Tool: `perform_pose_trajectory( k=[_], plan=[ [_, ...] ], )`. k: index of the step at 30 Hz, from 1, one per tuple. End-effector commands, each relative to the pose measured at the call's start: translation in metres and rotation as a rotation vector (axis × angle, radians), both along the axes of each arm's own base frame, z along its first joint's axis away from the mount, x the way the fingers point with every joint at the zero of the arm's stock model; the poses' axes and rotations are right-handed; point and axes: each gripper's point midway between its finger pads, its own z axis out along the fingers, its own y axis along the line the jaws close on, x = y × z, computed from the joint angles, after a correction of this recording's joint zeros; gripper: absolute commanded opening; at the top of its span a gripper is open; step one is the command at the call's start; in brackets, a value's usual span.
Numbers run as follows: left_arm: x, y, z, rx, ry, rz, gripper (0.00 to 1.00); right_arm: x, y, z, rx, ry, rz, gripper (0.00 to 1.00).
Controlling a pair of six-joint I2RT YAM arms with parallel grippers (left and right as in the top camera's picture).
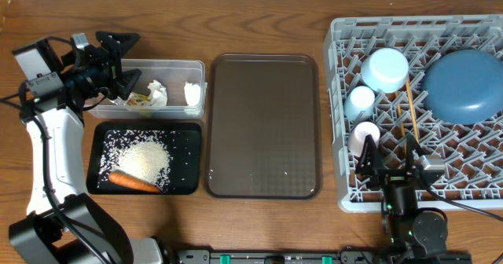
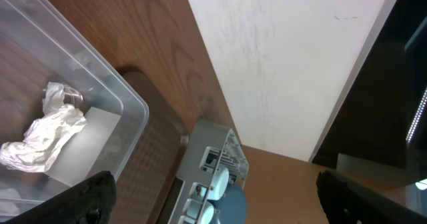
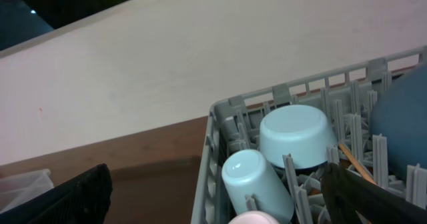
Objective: Sort waste into correct bins and load items into the dishwasher rack
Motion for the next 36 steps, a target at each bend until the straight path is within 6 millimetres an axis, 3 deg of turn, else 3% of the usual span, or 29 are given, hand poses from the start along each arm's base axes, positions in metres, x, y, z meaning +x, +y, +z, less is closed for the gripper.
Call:
perform_pose_trajectory(
  k=[1,6,15,22,26,36],
  plan=[
    [-0.001,0.0,-0.001,-0.008,0.002,-0.004,0.98,0.002,-0.001,-0.013,0.008,0.021,-0.009,0.99],
    [-0.001,0.0,-0.001,-0.008,0.003,-0.004,0.98,0.002,-0.003,-0.04,-0.02,0.131,-0.017,0.99],
    [-0.001,0.0,-0.001,-0.008,0.003,-0.004,0.98,0.002,-0.002,-0.04,-0.226,0.112,-0.007,0.99],
    [-0.001,0.0,-0.001,-0.008,0.003,-0.004,0.98,0.003,-0.012,-0.04,-0.254,0.116,-0.045,0.99],
    [-0.001,0.0,-0.001,-0.008,0.002,-0.004,0.98,0.002,-0.005,-0.043,-0.355,0.108,0.021,0.99],
    [-0.001,0.0,-0.001,-0.008,0.003,-0.004,0.98,0.003,-0.009,-0.043,-0.383,0.108,0.007,0.99]
  ],
)
